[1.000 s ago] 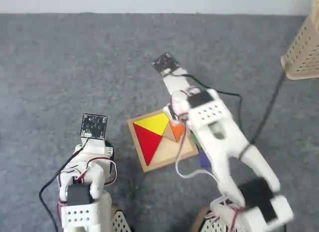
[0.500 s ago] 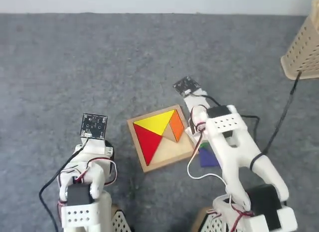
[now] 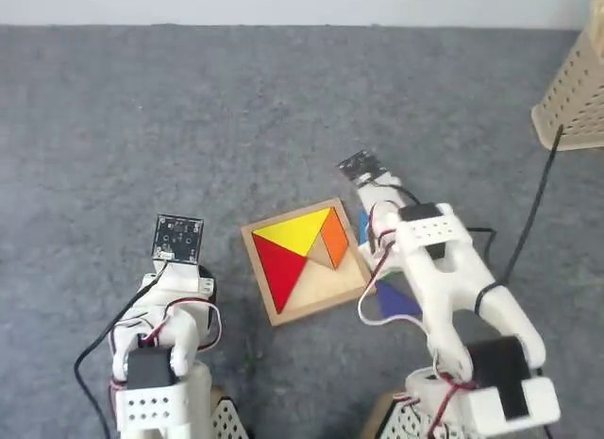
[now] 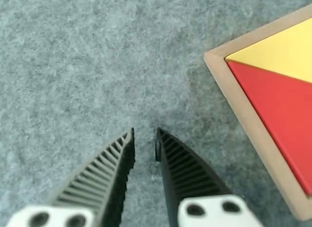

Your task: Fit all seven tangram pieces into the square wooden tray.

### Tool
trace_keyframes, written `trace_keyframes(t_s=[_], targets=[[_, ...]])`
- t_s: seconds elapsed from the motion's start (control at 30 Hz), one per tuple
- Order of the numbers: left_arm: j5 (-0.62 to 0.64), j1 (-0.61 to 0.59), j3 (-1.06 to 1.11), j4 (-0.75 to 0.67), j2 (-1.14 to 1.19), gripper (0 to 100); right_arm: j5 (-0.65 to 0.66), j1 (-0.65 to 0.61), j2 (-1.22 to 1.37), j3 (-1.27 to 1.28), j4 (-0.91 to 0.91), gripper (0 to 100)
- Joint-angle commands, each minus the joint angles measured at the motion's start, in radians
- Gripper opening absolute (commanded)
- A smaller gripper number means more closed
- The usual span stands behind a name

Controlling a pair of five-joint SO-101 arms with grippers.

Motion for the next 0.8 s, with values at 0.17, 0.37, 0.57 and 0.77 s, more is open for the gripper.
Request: trace_keyframes(t_s=[0.17, 0.37, 0.57, 0.77], targets=[[0.009, 0.003, -0.008, 0.003, -0.023, 7, 0.018, 0.056, 0.074, -0.058, 0.004, 20.2], [0.009, 0.003, -0.008, 0.003, -0.023, 7, 0.012, 0.051, -0.025, -0.054, 0.047, 25.3], [0.009, 0.003, -0.008, 0.003, -0.023, 7, 0.002, -0.010, -0.096, 0.009, 0.042, 25.5], [0.009, 0.003, -0.008, 0.003, -0.023, 7, -0.005, -0.042, -0.096, 0.035, 0.028, 25.4]])
